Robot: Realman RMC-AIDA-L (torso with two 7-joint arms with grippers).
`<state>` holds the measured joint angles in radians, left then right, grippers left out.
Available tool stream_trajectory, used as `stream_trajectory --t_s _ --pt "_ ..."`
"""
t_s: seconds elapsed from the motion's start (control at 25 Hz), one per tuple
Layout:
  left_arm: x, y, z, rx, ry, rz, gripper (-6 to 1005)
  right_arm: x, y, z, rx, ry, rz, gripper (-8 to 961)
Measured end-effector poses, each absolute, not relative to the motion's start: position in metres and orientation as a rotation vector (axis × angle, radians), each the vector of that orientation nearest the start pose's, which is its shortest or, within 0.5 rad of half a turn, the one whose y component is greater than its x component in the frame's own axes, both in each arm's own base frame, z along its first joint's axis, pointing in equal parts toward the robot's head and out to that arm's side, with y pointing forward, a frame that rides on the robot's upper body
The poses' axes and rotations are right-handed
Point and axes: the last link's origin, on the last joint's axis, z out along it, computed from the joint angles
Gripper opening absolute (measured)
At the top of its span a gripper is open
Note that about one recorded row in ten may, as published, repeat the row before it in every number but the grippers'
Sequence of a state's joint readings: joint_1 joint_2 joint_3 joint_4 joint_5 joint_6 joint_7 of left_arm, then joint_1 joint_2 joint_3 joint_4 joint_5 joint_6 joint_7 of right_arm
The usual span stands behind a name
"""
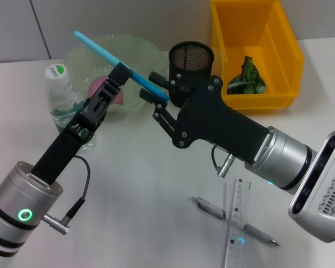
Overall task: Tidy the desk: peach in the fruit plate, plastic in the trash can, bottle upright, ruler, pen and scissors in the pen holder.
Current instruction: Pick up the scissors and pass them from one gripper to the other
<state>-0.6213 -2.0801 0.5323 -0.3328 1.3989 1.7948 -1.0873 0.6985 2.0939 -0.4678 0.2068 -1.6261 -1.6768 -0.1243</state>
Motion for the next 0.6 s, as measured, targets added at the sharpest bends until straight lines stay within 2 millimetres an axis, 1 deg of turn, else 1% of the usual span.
stream_trajectory --t_s 0.36,0.6 --pt "-0.2073 0.2736 -0.0581 -1.972 -1.164 -1.901 239 0.1846 0.2965 -0.0761 -2.097 -0.385 1.128 201" --pt "-0.2071 0.2738 -0.0577 -1.973 -1.156 -1.901 239 0.1840 0.2976 -0.0765 -2.100 -0.383 1.126 144"
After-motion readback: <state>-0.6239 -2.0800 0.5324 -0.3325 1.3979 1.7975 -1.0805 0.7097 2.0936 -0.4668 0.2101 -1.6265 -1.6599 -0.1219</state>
